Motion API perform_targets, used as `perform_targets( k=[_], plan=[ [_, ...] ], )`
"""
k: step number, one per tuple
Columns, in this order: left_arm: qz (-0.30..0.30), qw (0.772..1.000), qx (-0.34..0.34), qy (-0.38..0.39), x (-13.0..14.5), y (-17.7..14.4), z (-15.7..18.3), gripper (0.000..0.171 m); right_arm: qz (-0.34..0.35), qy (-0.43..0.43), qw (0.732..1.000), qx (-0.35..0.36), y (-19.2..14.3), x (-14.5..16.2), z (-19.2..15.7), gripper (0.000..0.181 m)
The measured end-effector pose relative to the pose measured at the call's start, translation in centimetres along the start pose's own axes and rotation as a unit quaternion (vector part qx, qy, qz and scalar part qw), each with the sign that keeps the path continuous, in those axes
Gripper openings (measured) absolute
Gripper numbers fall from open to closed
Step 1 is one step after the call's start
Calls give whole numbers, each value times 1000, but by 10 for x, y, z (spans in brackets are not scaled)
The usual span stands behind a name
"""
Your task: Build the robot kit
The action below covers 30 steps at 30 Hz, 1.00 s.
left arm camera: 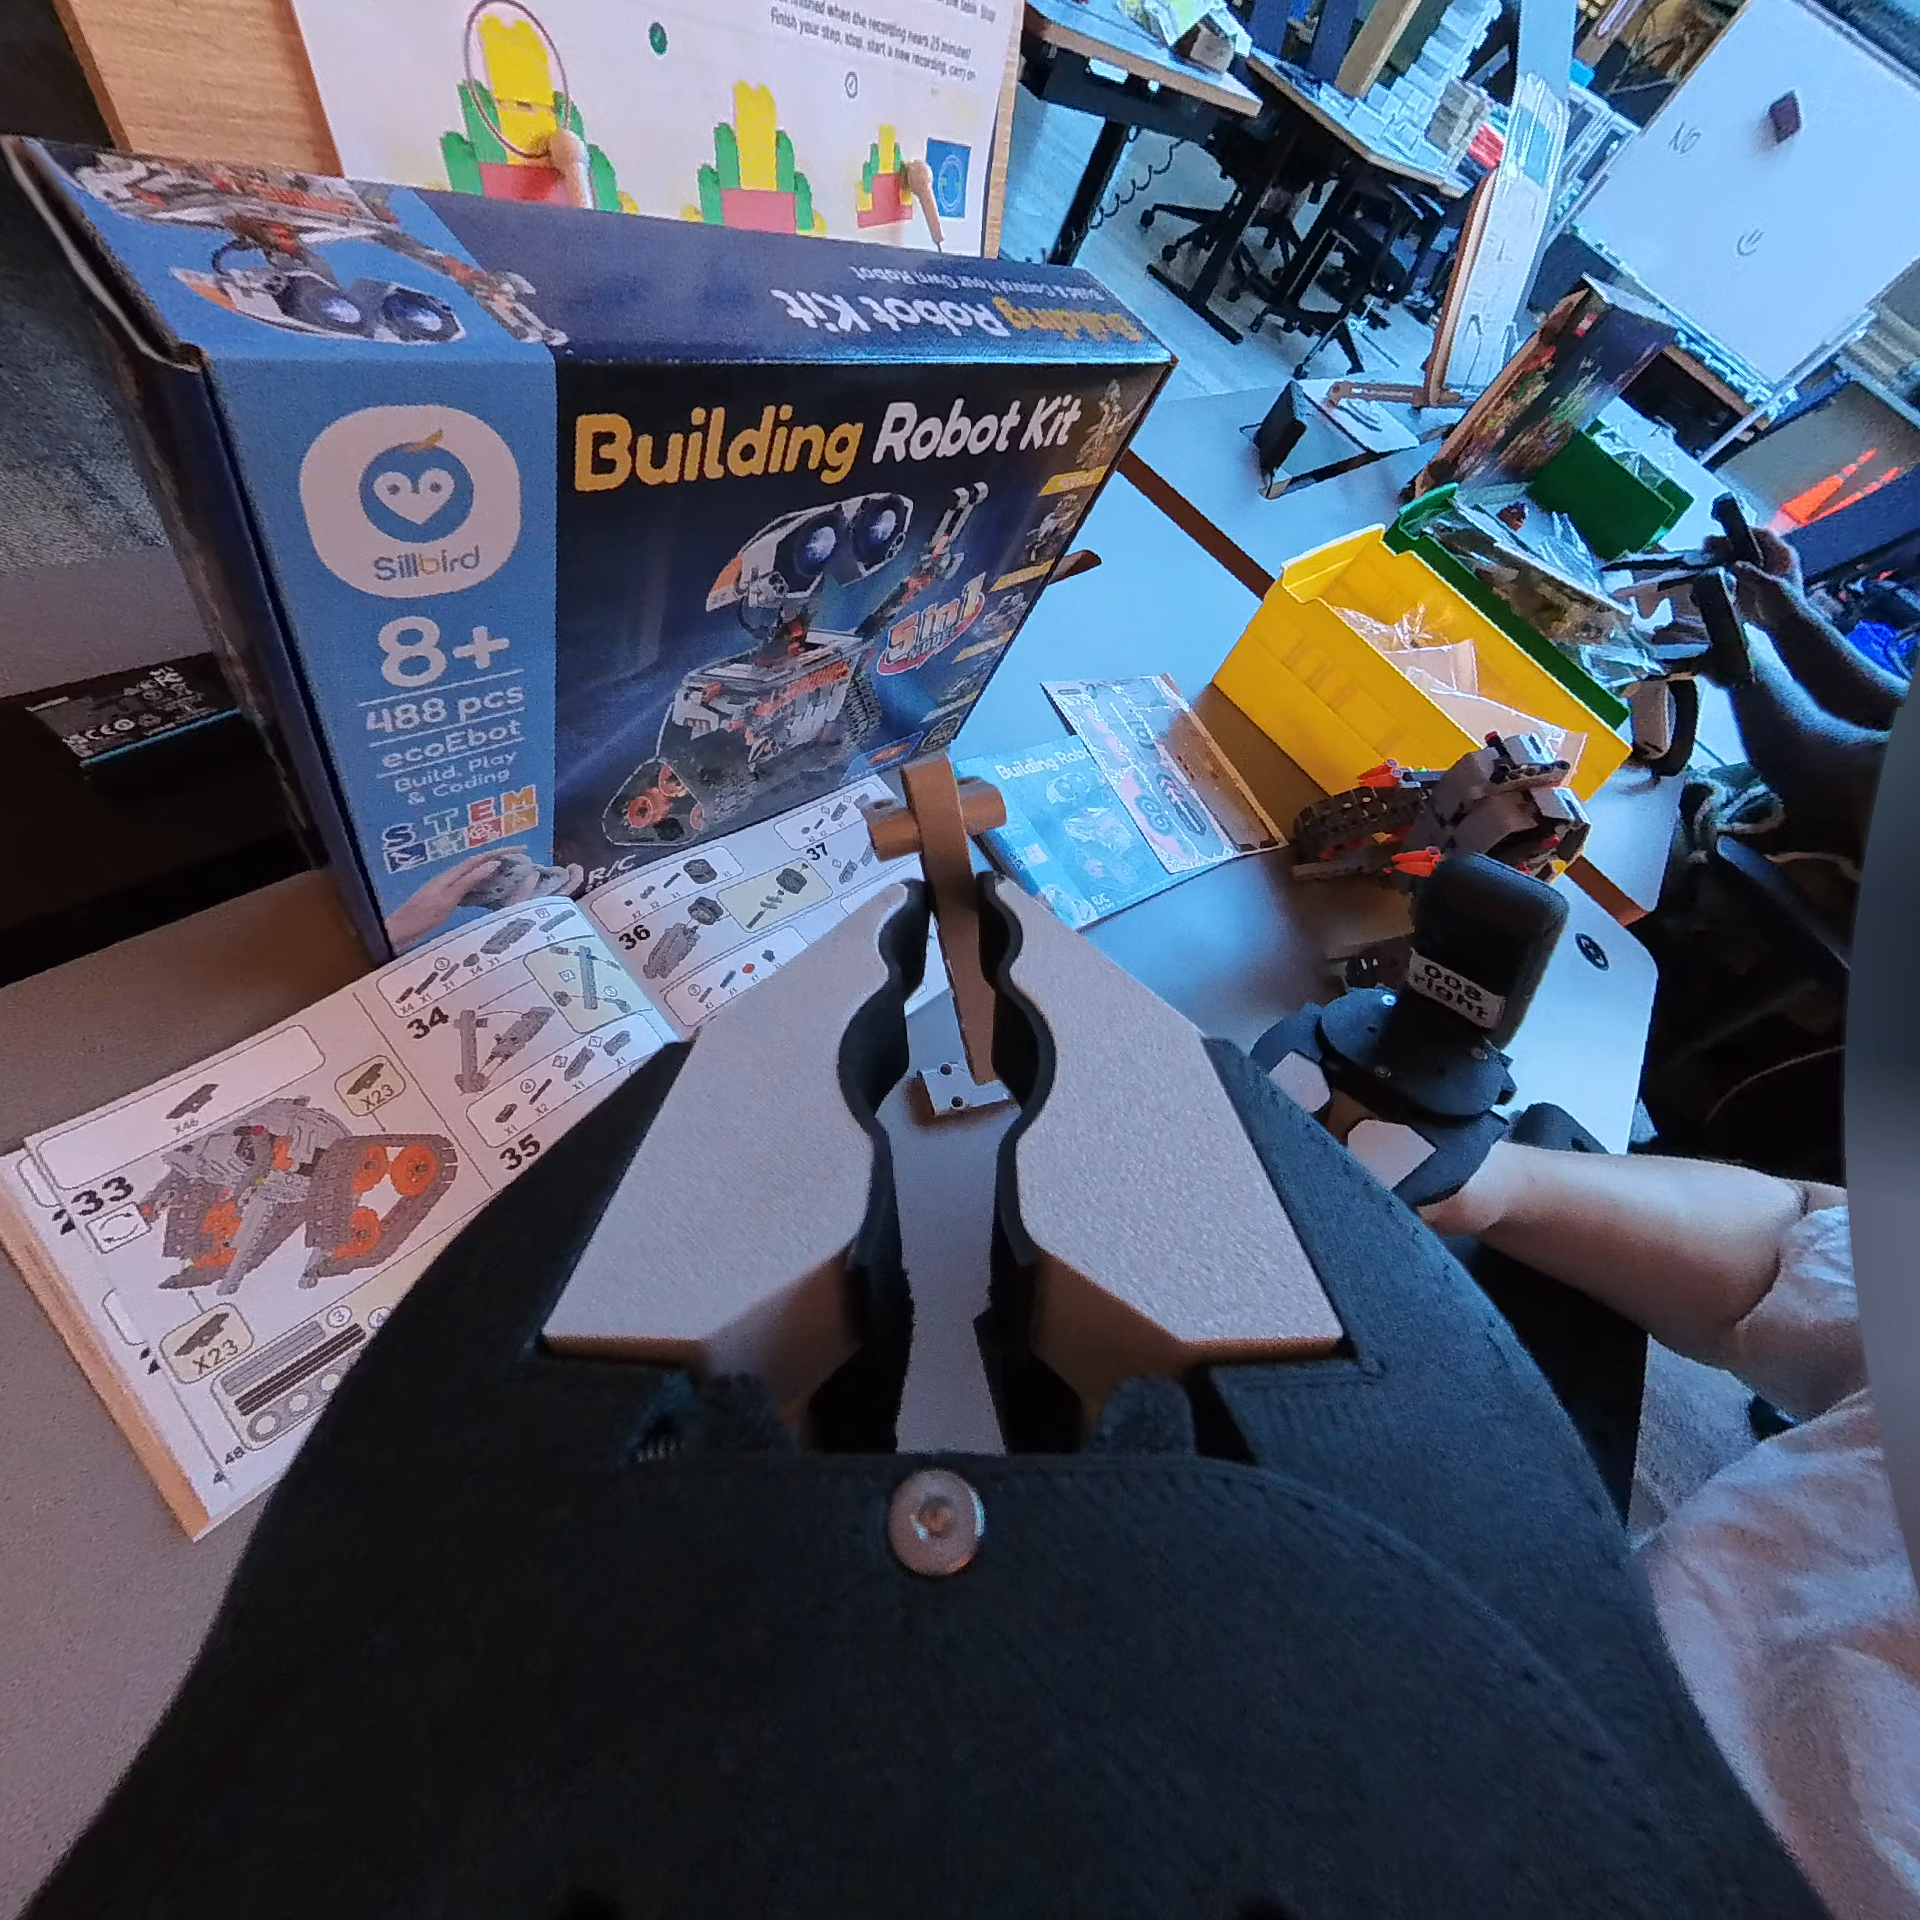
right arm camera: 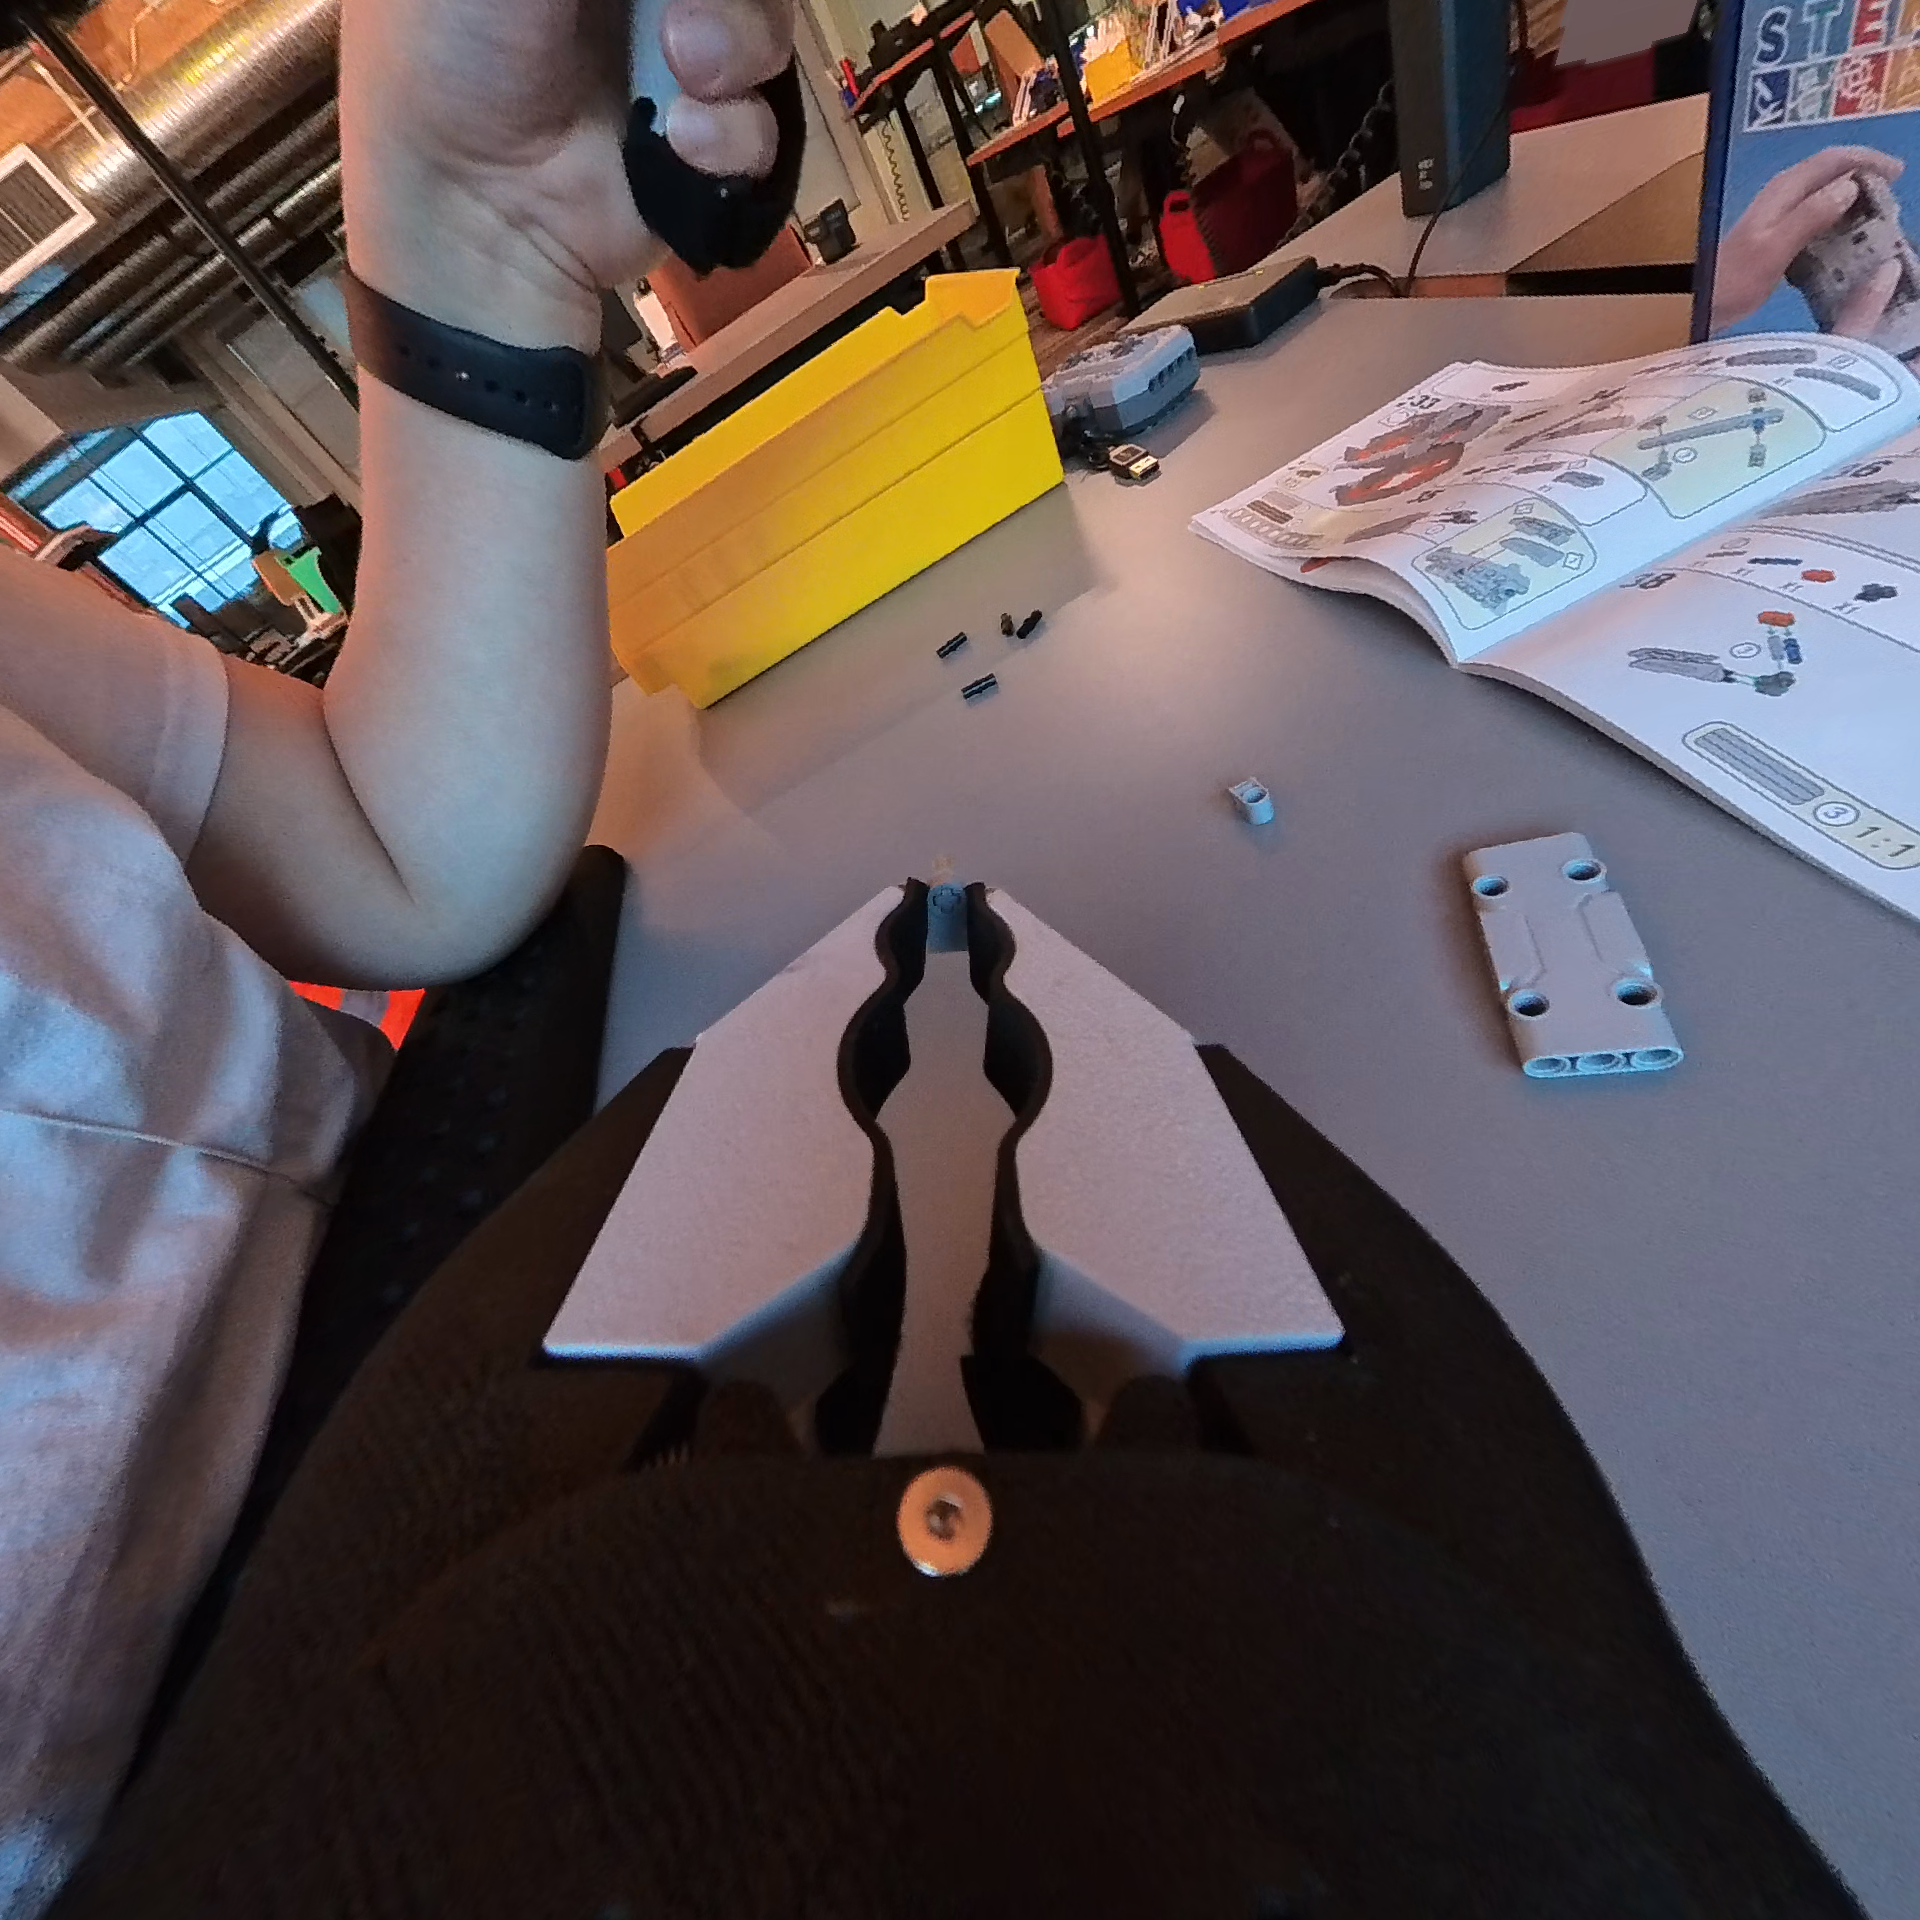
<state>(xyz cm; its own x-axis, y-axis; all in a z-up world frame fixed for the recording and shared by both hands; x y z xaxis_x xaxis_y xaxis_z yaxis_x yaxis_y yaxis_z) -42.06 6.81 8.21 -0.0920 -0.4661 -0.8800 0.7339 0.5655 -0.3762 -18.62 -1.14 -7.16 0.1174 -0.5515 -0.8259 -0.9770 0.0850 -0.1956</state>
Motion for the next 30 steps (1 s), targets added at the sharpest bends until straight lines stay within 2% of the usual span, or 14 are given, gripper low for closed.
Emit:
perform_targets(
  k=[8, 15, 17, 20, 23, 27, 30],
  plan=[
    [-1, 1000, 7, 1, 0, -4, 1, 7, 12, 6, 1000, 11, -3, -2, 4, 7],
    [4, 1000, 14, 2, -2, -18, -1, 7, 3, -53, 998, 47, 0, -2, 6, 7],
    [7, 1000, 15, 3, -3, -21, -2, 7, 22, -62, 996, 61, 1, -8, 7, 7],
    [22, 999, 38, -3, -4, -23, -1, 7, 96, -42, 993, 62, 5, -43, -2, 7],
    [45, 997, 69, -2, -9, -25, 7, 7, 158, -58, 985, 34, 10, -103, -29, 7],
    [70, 993, 90, 6, -15, -33, 18, 7, 149, -122, 980, 46, 16, -155, -51, 7],
    [80, 992, 91, 17, -18, -41, 26, 7, 173, -144, 974, 38, 12, -173, -62, 7]
  ],
)
Point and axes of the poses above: each gripper's, where its closed fingertips meet, y out along the fingers, x out of its underside, z = x × y across the jaws, the point moved 9 cm from there along -y, back along the fingers, and after that the axes turned 6 degrees about y, right-handed, at the moved point
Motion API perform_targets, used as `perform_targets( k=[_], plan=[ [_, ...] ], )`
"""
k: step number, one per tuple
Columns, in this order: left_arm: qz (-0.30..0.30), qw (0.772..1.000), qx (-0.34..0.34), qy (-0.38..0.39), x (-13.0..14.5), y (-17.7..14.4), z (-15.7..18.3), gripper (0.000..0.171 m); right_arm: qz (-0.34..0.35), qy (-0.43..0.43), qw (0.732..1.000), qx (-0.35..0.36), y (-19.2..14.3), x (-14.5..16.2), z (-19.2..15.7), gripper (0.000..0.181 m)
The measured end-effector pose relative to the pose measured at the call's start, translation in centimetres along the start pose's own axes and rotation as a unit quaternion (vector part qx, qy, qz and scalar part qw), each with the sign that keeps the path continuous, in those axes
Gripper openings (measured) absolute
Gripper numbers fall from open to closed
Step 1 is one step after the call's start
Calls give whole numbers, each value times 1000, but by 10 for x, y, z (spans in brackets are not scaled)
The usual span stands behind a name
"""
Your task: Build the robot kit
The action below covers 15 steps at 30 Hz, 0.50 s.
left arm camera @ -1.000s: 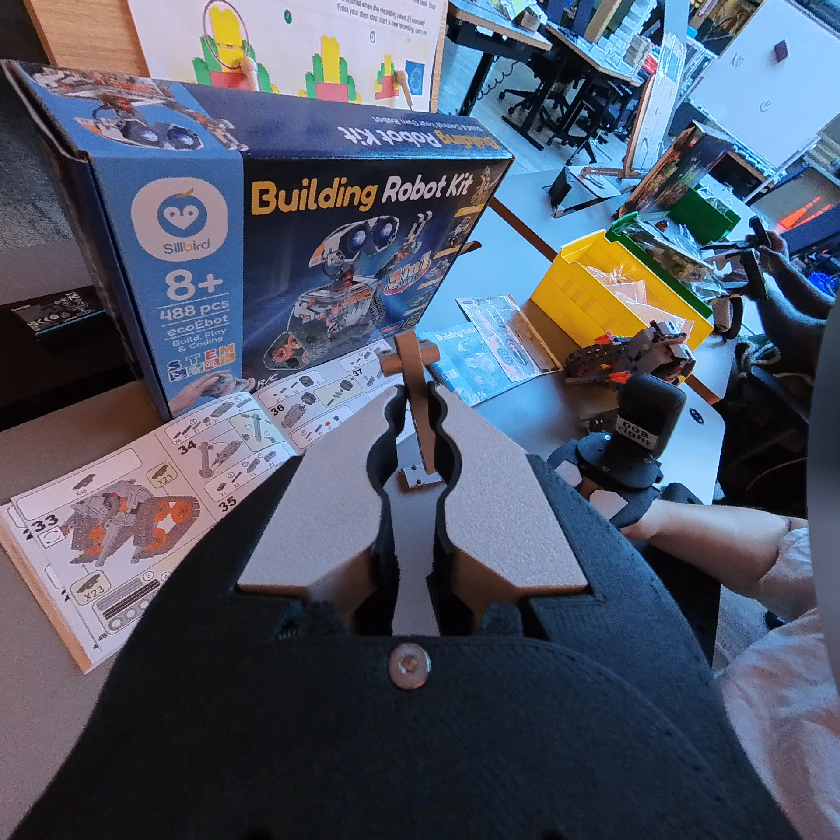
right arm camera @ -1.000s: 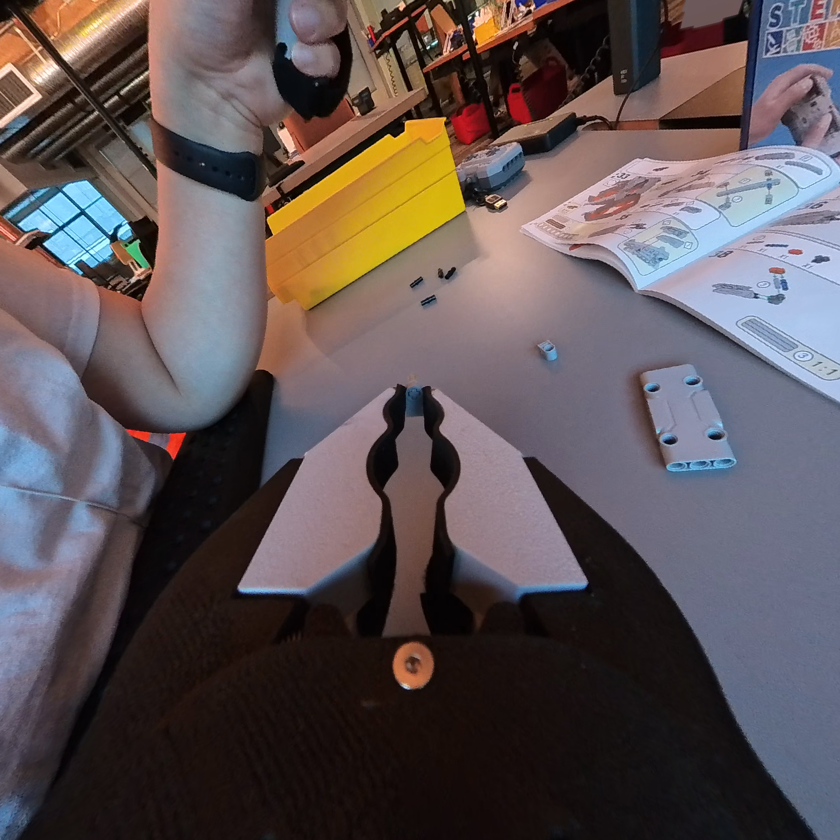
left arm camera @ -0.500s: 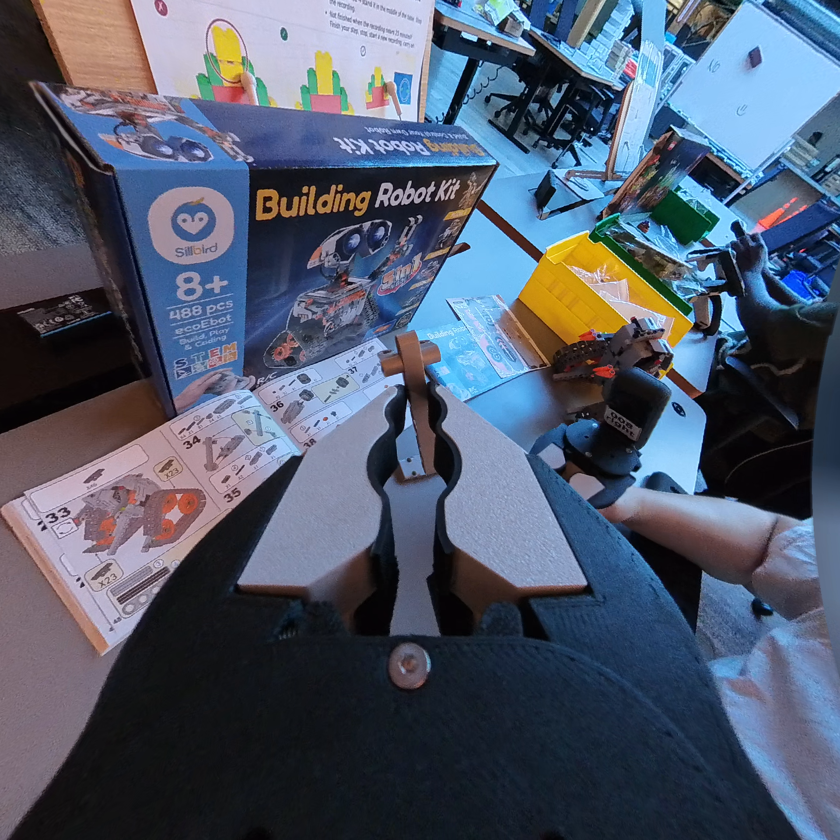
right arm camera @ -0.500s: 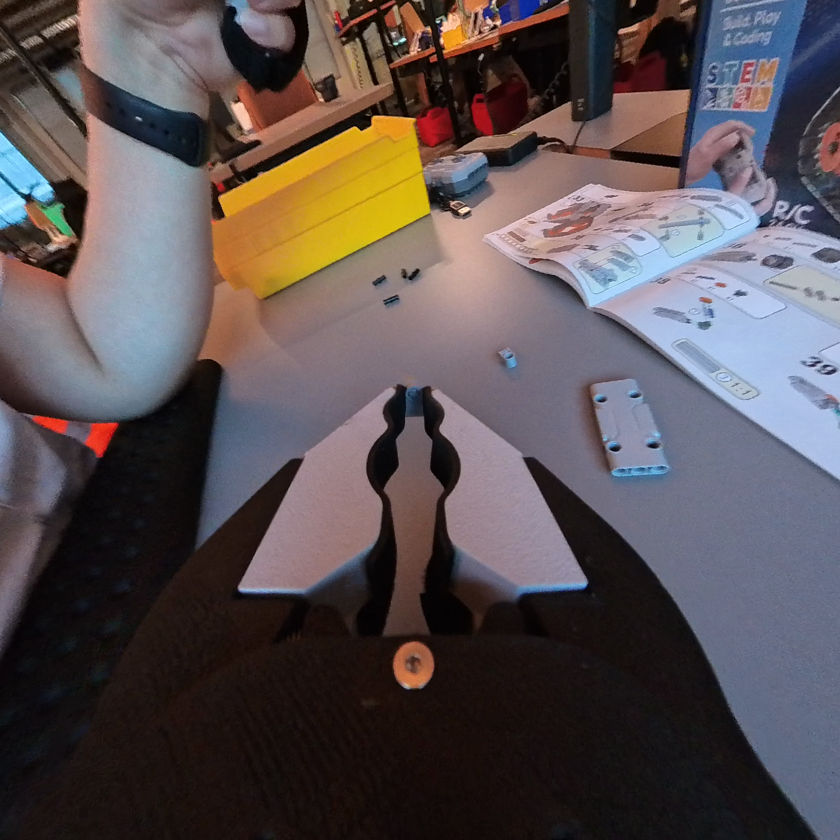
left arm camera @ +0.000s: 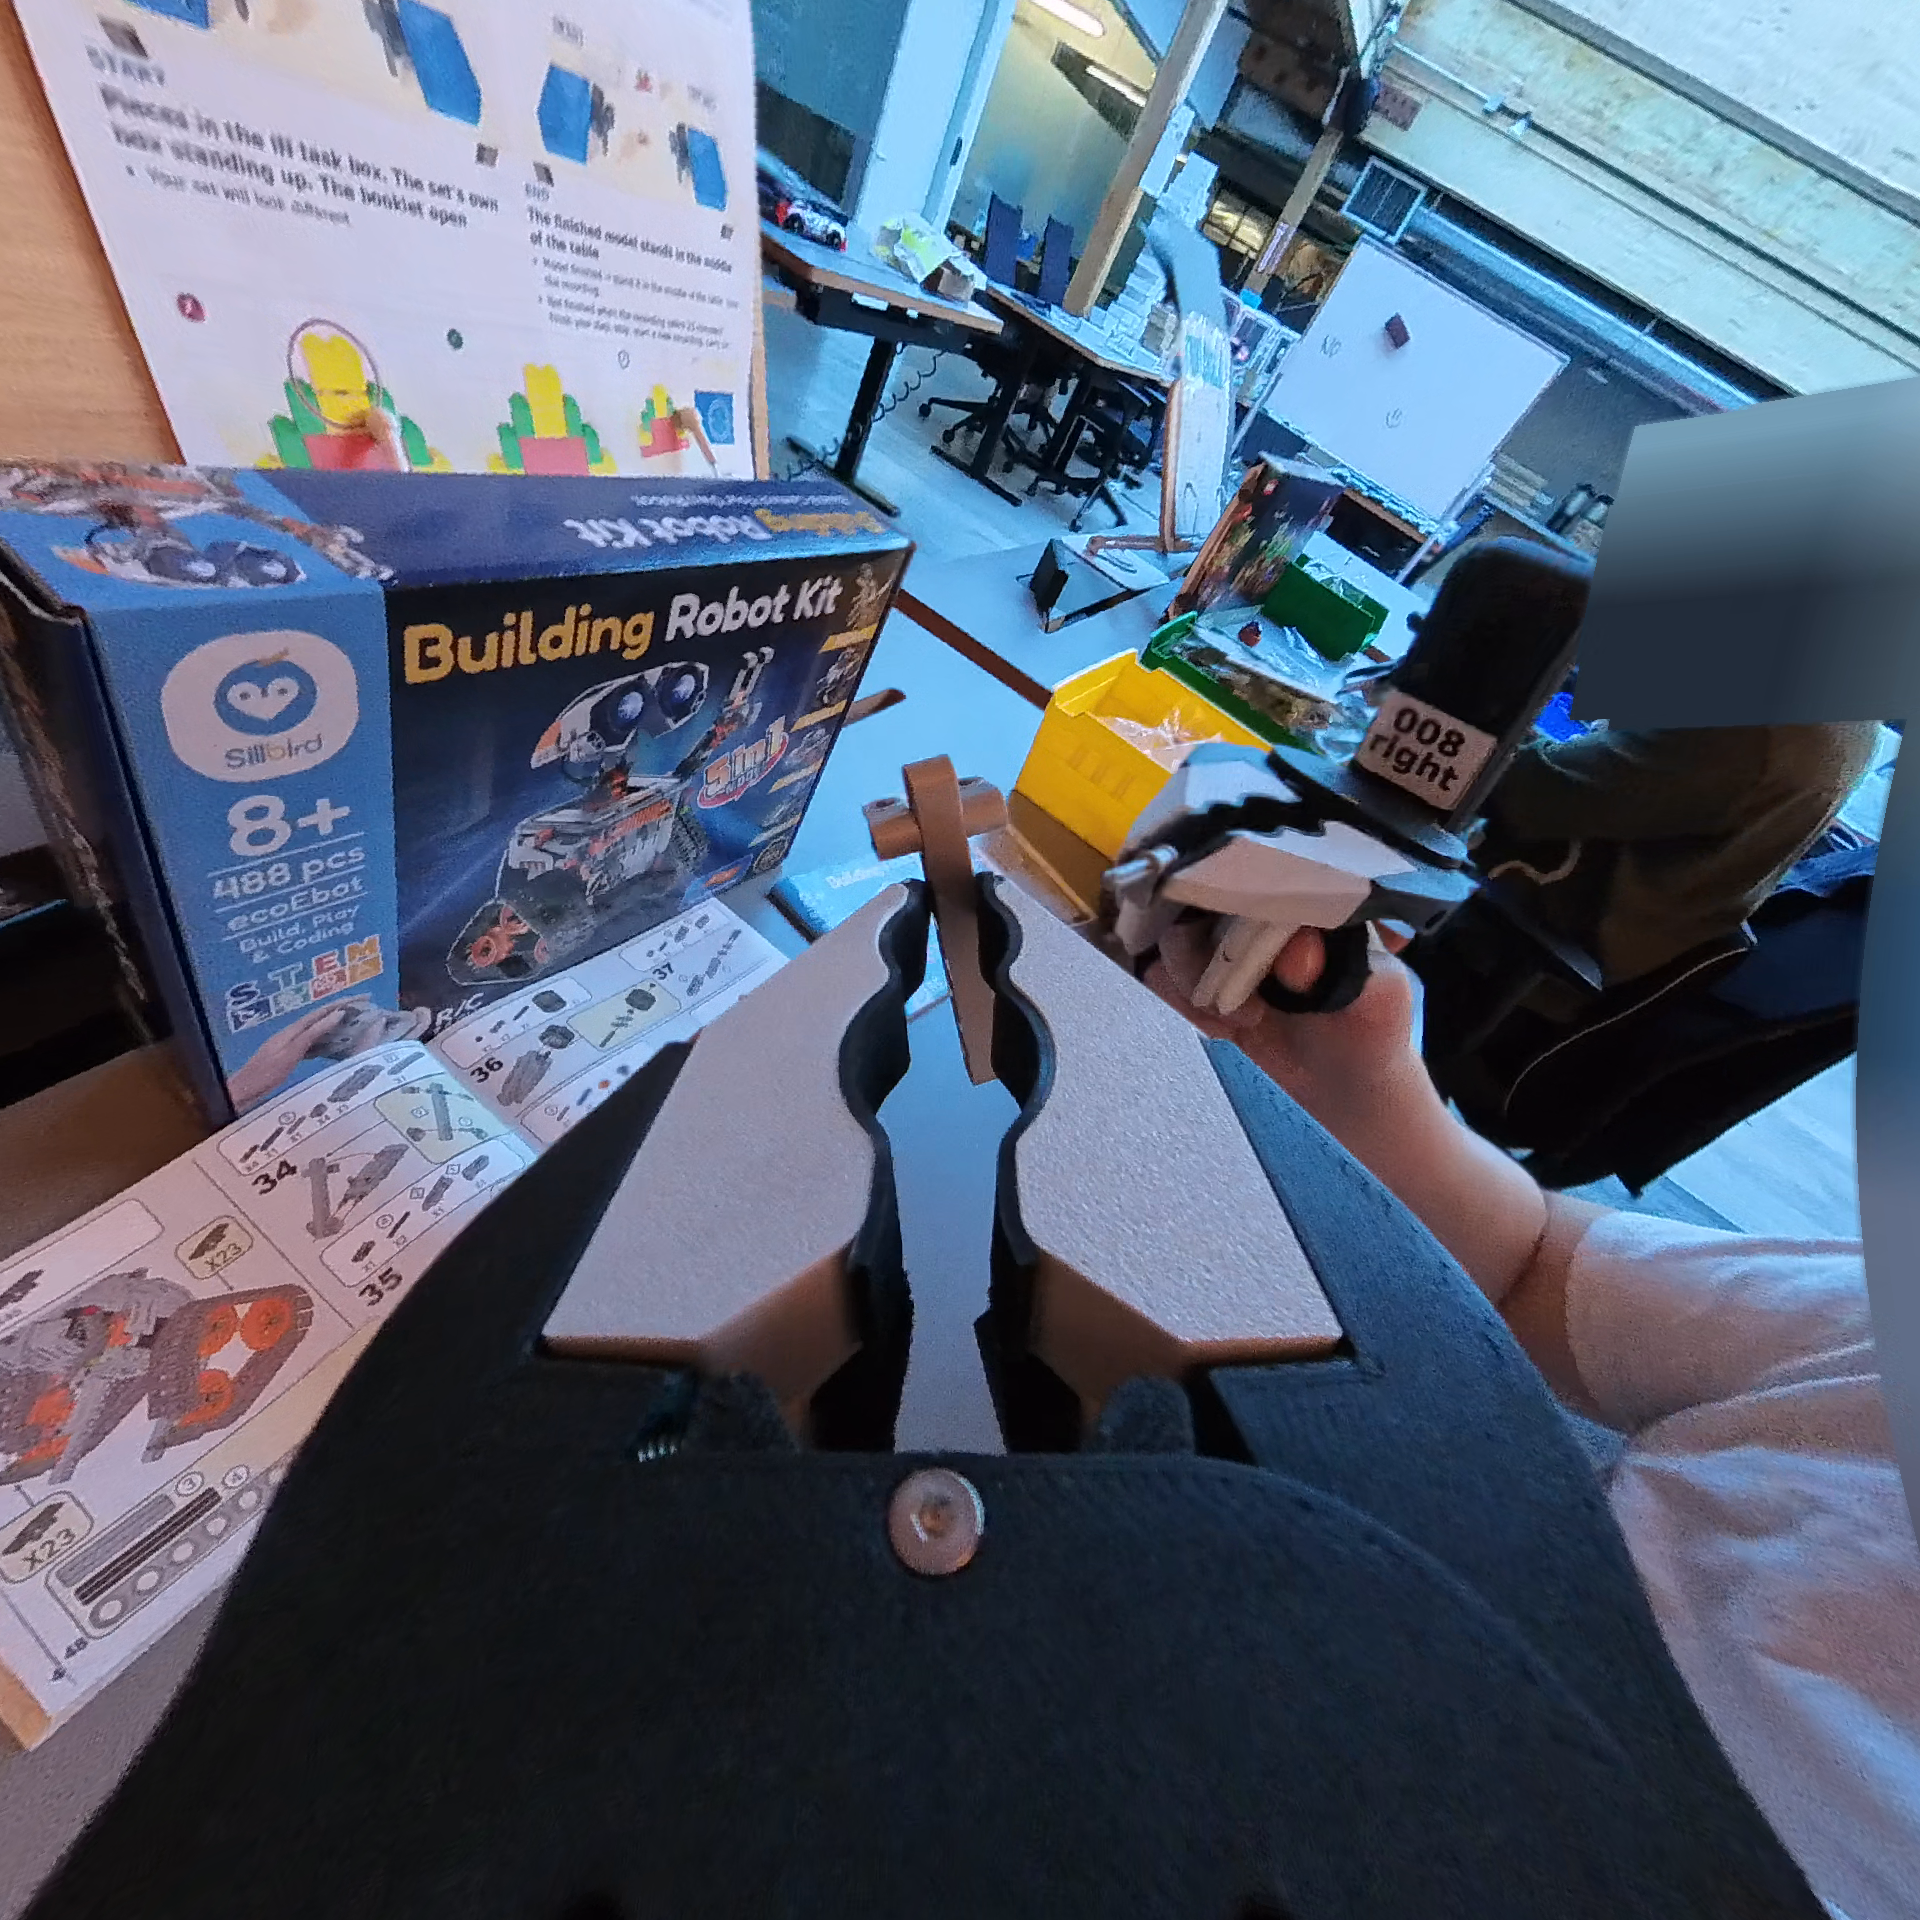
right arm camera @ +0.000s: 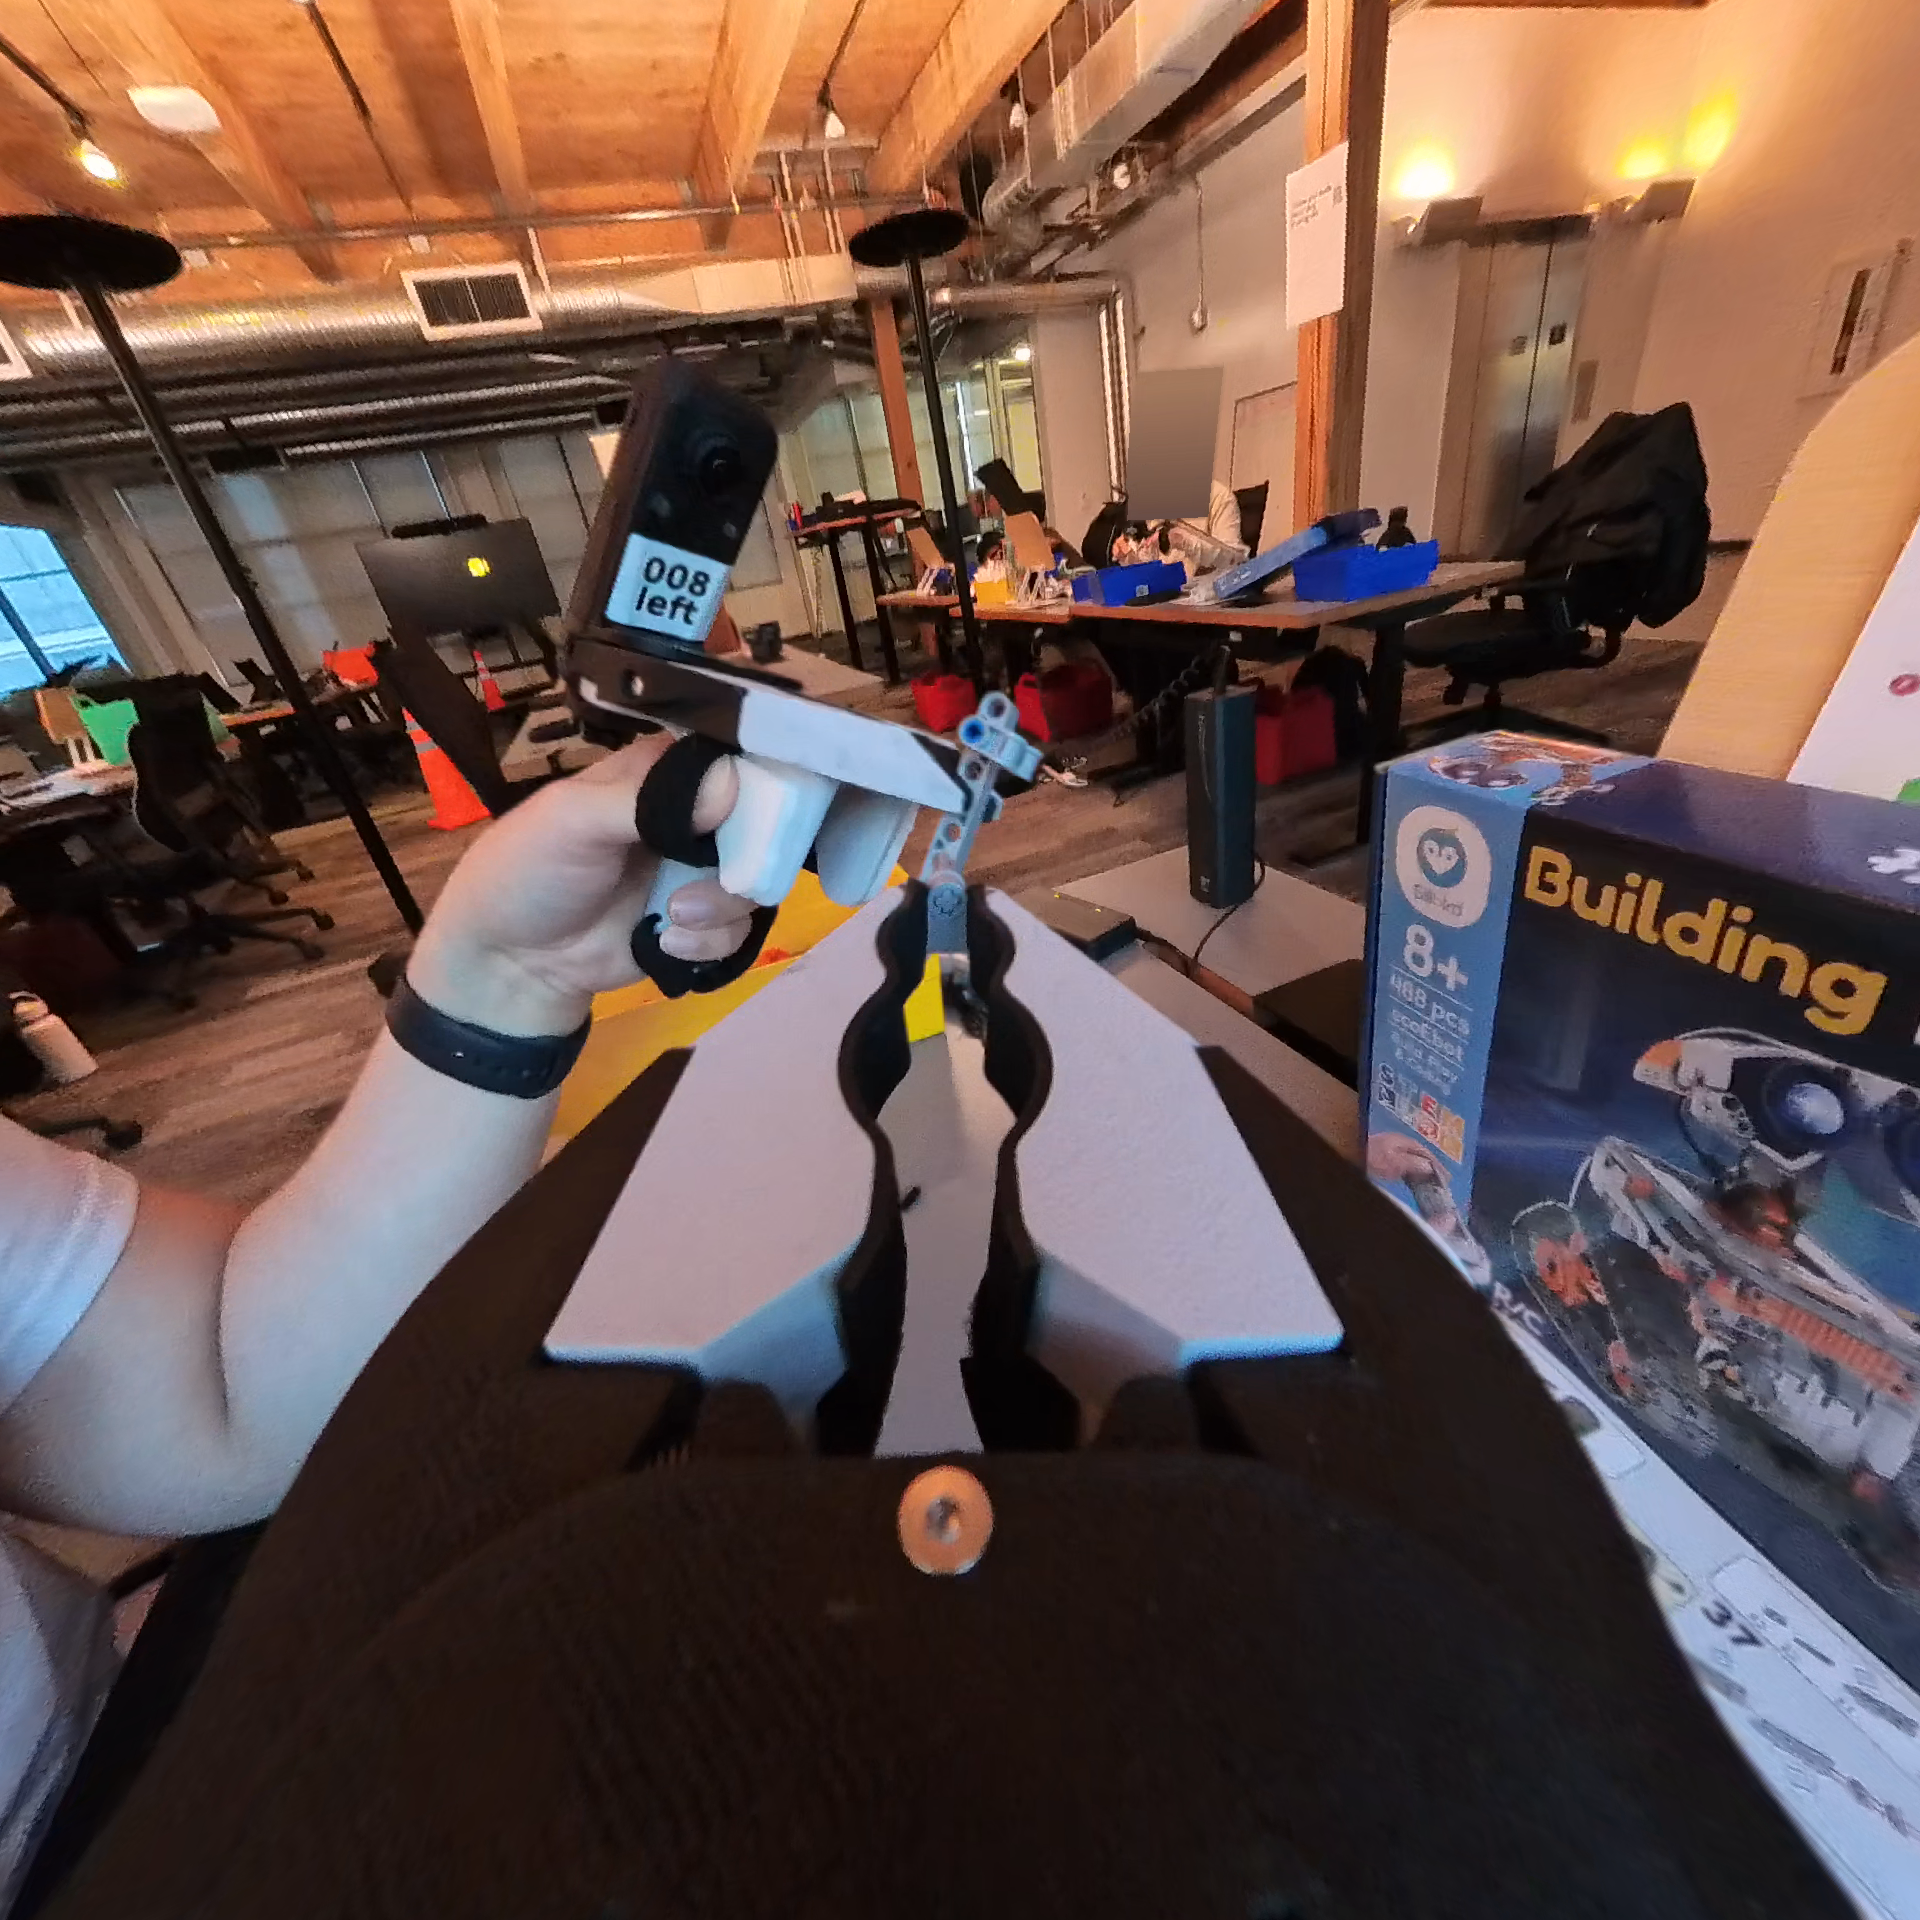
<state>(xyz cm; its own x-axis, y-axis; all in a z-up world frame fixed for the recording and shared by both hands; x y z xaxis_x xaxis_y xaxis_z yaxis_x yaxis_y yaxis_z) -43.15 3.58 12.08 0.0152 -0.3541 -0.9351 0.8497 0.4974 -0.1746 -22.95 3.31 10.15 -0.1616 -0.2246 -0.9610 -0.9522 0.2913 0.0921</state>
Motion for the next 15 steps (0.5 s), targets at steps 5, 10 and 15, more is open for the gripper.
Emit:
perform_targets(
  k=[5, 10, 15],
  plan=[
    [11, 1000, 18, 16, -7, -7, 16, 7, 0, -5, 1000, 0, -17, -2, -1, 6],
    [0, 1000, 16, 23, -7, -4, 21, 7, -11, 23, 999, -21, -16, 1, -3, 7],
    [-8, 999, 19, 27, -6, 0, 25, 7, -17, 14, 1000, -20, -15, 3, -5, 7]
  ],
)
Point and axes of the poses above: each gripper's, where its closed fingertips meet, y out along the fingers, x out of its underside, z = x × y across the jaws, the point moved 9 cm from there along -y, back along the fingers, and after that the axes turned 6 degrees about y, right-handed, at the moved point
